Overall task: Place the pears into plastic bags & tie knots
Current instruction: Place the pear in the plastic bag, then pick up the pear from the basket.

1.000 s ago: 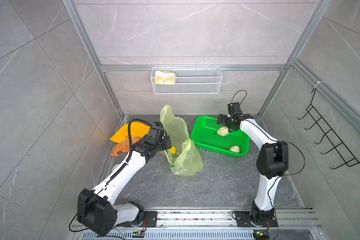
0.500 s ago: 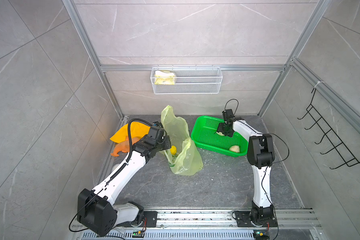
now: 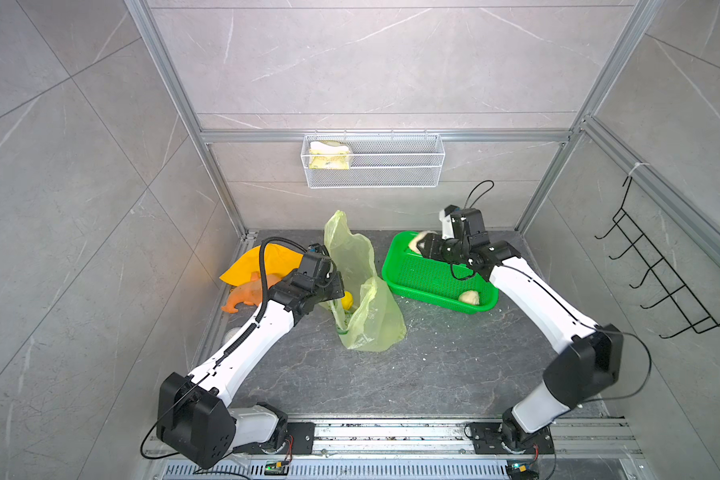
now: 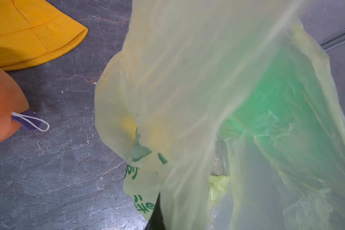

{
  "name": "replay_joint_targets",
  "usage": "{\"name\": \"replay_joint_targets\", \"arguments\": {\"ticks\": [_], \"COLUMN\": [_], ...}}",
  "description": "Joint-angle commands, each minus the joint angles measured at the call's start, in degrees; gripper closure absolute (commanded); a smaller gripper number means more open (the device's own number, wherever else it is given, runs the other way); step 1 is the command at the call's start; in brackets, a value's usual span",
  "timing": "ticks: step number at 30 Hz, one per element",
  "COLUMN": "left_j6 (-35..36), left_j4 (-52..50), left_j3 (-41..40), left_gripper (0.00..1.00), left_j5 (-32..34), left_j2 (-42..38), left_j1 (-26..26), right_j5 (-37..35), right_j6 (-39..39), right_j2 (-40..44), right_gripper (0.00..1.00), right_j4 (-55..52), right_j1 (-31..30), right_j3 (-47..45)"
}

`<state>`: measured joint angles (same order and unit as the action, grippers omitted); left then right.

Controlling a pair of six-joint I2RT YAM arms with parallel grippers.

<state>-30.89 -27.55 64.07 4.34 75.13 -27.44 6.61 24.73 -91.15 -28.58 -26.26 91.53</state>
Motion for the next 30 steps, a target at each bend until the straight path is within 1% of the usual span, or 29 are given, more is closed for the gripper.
{"name": "replay_joint_targets", "arguments": {"ticks": [1, 5, 8, 9, 10, 11, 14, 16, 19, 21, 22, 23, 26, 27, 30], "left_j6": [0.31, 0.09, 0.05, 0.05, -0.09, -0.19, -0.23, -0.22, -0.22, -0.22, -0.22, -0.22, -0.17, -0.03, 0.21], "left_j4": [2.3, 2.73, 2.72, 2.76, 2.72, 2.74, 2.68, 2.37, 2.24, 2.24, 2.39, 2.58, 3.35, 3.61, 3.82], "left_j3": [0.86, 1.32, 1.58, 1.58, 1.55, 1.52, 1.43, 1.44, 1.32, 1.32, 1.27, 1.27, 1.31, 1.32, 1.68], "left_gripper": [1.0, 1.0, 1.0, 1.0, 1.0, 1.0, 1.0, 1.0, 1.0, 1.0, 1.0, 1.0, 1.0, 1.0, 1.0], "left_j5": [-0.99, -0.94, -0.74, -0.67, -0.53, -0.33, 0.03, 0.19, 0.33, 0.21, 0.07, -0.05, -0.58, -0.66, -1.1], "left_j2": [0.43, 0.84, 0.72, 0.66, 0.47, 0.35, -0.05, -0.29, -0.61, -0.77, -0.78, -0.71, -0.45, -0.21, 0.52], "left_j1": [-0.57, -0.95, -1.28, -1.34, -1.37, -1.39, -1.58, -1.6, -1.7, -1.72, -1.67, -1.68, -1.79, -1.79, -1.76], "right_j5": [3.87, 6.1, 6.47, 6.61, 6.63, 7.35, 7.38, 4.55, 2.55, 0.85, -1.98, -5.57, -15.7, -17.91, -20.71], "right_j6": [-2.32, -2.49, -2.47, -2.34, -2.1, -1.94, -2.74, -3.52, -2.75, -1.99, -1.83, -1.55, -0.66, -0.05, 0.79], "right_j2": [0.42, -3.65, -8.43, -9.96, -11.72, -13.6, -16.86, -15.48, -8.33, -4.53, -3.36, -2.83, -3.69, -4.28, -7.24], "right_gripper": [0.49, 0.48, 0.47, 0.45, 0.38, 0.24, 0.01, 0.01, 0.0, 0.0, 0.0, 0.0, 0.0, 0.0, 0.0], "right_j4": [-1.02, -1.7, -2.58, -2.56, -2.73, -3.15, -5.02, -6.18, -3.56, -4.93, -7.21, -10.06, -16.21, -16.79, -17.86], "right_j1": [-5.73, -11.37, -13.69, -14.05, -14.3, -14.37, -14.27, -13.47, -8.96, -4.27, -1.24, 1.83, 8.37, 10.06, 13.87], "right_j3": [4.1, 10.36, 14.13, 14.89, 15.76, 16.82, 19.33, 18.24, 10.46, 5.53, 3.31, 1.43, -2.69, -4.02, -5.83]}}
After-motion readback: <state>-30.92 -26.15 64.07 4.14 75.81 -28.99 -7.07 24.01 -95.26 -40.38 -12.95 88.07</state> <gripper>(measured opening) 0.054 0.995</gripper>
